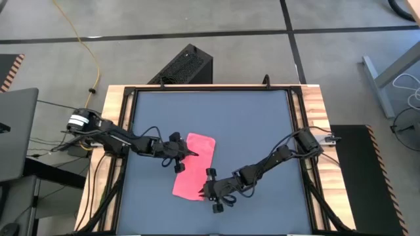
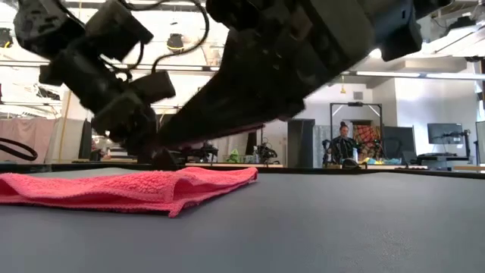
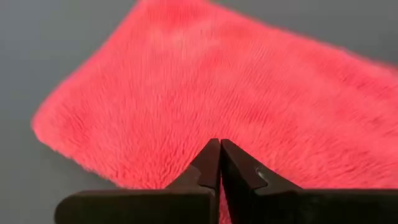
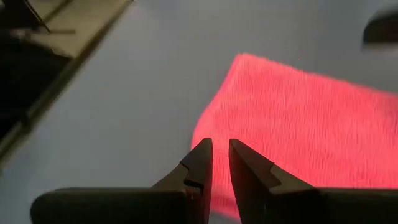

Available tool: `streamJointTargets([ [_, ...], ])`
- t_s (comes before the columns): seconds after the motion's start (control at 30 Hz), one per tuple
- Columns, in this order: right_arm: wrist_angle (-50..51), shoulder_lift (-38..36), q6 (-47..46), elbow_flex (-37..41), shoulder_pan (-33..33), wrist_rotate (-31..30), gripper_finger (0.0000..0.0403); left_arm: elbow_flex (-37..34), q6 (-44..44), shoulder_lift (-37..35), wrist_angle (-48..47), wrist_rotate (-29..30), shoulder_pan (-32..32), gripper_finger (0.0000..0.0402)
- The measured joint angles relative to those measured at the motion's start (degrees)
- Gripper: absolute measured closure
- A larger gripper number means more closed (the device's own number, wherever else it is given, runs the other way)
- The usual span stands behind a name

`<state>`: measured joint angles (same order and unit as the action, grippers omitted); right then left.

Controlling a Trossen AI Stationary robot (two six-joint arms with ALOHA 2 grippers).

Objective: Roll towel into tight, uniform cylinder
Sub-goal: Roll the red towel

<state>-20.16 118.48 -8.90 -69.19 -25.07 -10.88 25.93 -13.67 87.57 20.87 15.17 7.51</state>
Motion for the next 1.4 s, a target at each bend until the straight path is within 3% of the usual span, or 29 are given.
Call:
streamJointTargets([
  [0.37,0.7,5.7,-0.9,-2.2,0.3,2.2,0.0333,0.1,-0.5,6.1,3.2,-0.1,-0.7,0.0401],
  [1.07,9.7,2.7,-3.3,-3.4,-1.2,3.7,0.0334,0.1,-2.0,6.0,1.6,0.8,-2.3,0.0401],
  [1.4,13.5,-4.3,0.4,-3.4,0.5,1.5,0.0334,-0.1,2.0,3.5,9.1,-4.3,-2.2,0.0401],
])
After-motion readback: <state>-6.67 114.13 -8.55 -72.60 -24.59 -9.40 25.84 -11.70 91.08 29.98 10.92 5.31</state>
